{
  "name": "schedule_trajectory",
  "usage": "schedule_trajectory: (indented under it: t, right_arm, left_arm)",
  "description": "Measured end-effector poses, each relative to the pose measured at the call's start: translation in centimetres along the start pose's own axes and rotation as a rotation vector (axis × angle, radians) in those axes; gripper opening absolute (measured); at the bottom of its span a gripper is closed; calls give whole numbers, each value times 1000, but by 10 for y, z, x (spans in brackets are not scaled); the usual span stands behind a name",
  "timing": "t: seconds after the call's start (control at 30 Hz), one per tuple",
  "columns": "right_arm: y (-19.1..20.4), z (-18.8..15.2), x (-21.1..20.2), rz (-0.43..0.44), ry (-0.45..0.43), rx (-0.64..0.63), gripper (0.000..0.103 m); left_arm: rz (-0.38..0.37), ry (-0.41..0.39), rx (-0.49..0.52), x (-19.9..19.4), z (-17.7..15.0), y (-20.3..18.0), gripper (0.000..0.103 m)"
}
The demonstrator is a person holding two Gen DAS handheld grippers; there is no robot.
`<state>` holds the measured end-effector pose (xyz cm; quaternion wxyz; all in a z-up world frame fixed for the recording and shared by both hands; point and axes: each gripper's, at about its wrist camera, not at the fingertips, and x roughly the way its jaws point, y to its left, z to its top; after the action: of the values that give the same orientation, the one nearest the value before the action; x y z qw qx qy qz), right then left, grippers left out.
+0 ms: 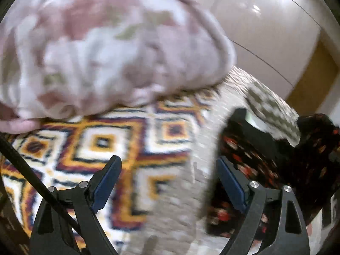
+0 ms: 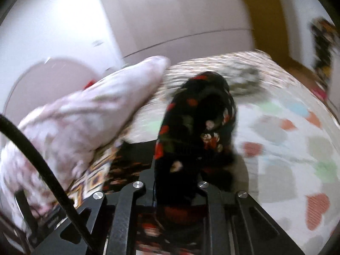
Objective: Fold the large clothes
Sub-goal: 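Grasp the garment edge with the right tool and lift it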
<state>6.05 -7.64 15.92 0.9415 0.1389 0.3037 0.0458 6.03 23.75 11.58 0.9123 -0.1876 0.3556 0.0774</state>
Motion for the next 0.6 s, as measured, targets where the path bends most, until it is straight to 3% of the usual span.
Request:
schedule_trajectory:
  t: [0.1, 0.23, 0.43, 0.6]
  right_arm:
    - [62, -16, 36, 86, 58, -99, 11]
    - [107, -48, 88, 113, 173, -198, 10]
    - [123, -92, 134, 191, 307, -224, 10]
    - [118, -87, 121, 306, 304, -192, 19]
  left_arm:
    - [50, -24, -54, -1, 9, 29, 90]
    - [55, -15, -120, 2, 15, 55, 90]
    - [46, 3, -131, 10, 16, 57, 90]
    - [11, 9, -133, 13, 15, 46, 90]
